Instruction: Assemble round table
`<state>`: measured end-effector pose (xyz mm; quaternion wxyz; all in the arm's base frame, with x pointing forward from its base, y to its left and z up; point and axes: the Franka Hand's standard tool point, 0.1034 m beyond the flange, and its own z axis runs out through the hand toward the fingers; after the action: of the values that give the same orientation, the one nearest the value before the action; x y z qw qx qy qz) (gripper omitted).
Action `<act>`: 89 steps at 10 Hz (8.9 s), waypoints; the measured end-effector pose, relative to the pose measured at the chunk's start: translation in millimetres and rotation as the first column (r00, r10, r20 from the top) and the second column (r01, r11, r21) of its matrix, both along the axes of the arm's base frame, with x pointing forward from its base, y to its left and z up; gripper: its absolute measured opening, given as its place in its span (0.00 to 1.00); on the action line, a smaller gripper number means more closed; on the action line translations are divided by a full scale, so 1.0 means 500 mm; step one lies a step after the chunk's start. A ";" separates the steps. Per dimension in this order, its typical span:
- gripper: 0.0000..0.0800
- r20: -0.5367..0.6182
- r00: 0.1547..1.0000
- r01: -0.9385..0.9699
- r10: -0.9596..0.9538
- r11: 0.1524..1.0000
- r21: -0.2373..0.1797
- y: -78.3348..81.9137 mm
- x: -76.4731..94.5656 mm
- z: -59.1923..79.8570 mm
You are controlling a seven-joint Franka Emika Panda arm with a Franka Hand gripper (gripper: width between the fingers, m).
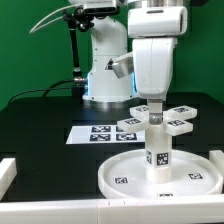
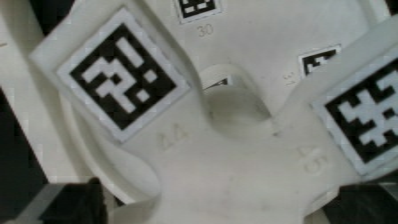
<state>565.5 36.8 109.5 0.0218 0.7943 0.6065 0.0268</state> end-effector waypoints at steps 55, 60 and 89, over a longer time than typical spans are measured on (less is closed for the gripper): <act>0.81 -0.208 -0.624 0.776 -0.754 -0.628 -0.052 0.036 -0.013 0.028; 0.81 -0.210 -0.120 0.992 -0.970 -0.123 0.001 0.034 -0.012 0.027; 0.81 -0.057 0.974 -0.222 0.220 0.975 -0.030 0.008 -0.004 -0.002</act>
Offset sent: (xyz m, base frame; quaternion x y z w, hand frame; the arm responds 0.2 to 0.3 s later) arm 0.0033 -0.0011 -0.0044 0.0163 -0.0015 0.0141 0.9998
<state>563.6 40.8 108.7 0.0168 0.7218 0.6919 -0.0032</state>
